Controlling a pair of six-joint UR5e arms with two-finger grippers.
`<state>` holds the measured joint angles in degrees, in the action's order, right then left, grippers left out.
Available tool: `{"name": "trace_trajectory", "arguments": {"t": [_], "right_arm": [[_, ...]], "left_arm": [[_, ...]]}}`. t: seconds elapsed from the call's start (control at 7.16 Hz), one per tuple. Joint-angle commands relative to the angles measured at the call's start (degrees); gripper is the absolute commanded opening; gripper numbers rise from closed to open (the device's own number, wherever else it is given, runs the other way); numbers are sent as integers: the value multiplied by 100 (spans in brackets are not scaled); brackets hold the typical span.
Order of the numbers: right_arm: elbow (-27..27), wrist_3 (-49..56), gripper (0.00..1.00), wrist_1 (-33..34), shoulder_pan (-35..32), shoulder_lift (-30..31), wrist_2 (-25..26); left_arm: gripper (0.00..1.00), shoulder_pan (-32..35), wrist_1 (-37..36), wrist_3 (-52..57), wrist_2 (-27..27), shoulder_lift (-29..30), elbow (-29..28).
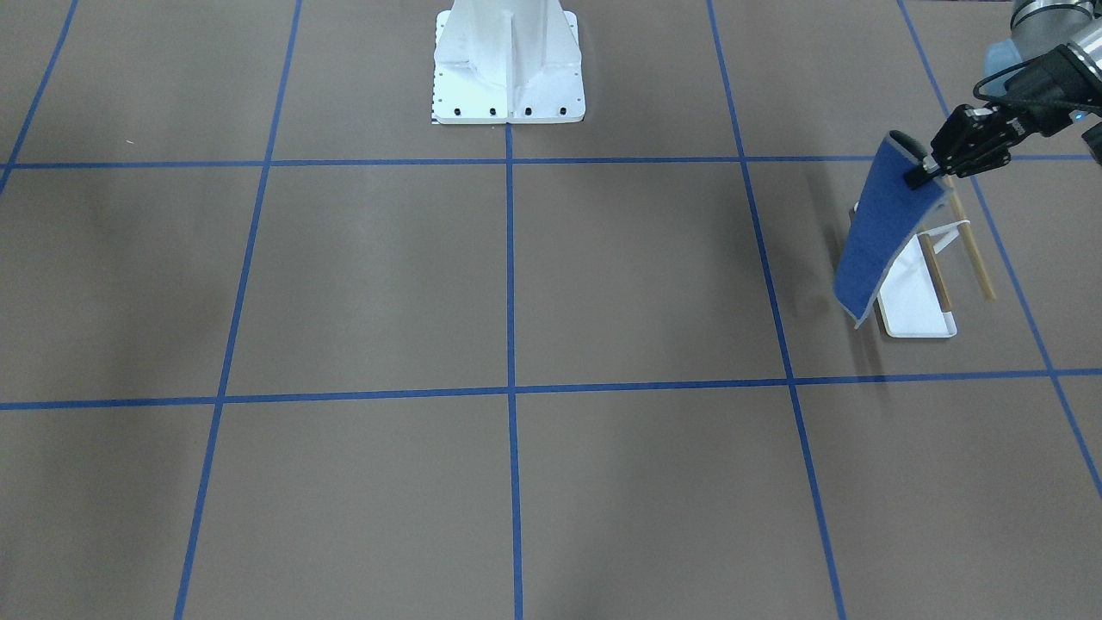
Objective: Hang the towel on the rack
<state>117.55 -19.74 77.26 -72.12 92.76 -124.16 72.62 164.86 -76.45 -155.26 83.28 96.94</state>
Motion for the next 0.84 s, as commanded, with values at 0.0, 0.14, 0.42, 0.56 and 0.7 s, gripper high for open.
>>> {"name": "trace_trajectory", "arguments": {"t": [0.0,0.14,0.42,0.56,0.7], "right_arm": [[-22,-3,100,8,-3,-12,6],[-57,-12,100,8,5,-21,6],[-153,-21,100,-1,5,-65,6],[-171,-29,100,-1,5,-65,6],[-162,-56,100,-1,5,-74,-3]], "left_arm": [[0,129,-14,-315,-486,-154,-218],[0,225,-32,-518,-662,-50,-359],[0,567,-407,-573,-1223,318,-700],[0,786,-480,-530,-1653,538,-1129],[0,823,-446,-486,-1718,462,-1264]]}}
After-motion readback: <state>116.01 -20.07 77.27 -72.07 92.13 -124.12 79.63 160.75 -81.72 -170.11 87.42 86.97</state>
